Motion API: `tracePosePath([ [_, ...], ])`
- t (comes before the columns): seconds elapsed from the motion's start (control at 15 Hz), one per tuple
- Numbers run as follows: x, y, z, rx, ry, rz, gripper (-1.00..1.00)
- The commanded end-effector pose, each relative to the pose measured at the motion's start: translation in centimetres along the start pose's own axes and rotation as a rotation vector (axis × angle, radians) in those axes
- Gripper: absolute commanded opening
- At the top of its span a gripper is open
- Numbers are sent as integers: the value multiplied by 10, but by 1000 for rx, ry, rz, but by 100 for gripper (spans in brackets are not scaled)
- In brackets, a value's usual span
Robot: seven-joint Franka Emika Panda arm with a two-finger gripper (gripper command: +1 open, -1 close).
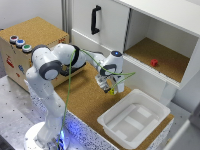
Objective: Grasp the yellow block, then rotate it right
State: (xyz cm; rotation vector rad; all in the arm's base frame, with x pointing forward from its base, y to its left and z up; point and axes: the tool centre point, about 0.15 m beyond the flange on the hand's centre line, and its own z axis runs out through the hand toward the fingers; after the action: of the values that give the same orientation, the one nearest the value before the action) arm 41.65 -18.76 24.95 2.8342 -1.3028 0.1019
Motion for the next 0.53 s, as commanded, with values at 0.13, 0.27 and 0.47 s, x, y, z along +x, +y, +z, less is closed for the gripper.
tracePosePath([
  [0.13, 4, -18, 3, -33, 42, 529, -100],
  [0.27, 8, -23, 12, -83, 37, 572, -100],
  [0.47, 14, -22, 23, -49, -10, 627, -100],
])
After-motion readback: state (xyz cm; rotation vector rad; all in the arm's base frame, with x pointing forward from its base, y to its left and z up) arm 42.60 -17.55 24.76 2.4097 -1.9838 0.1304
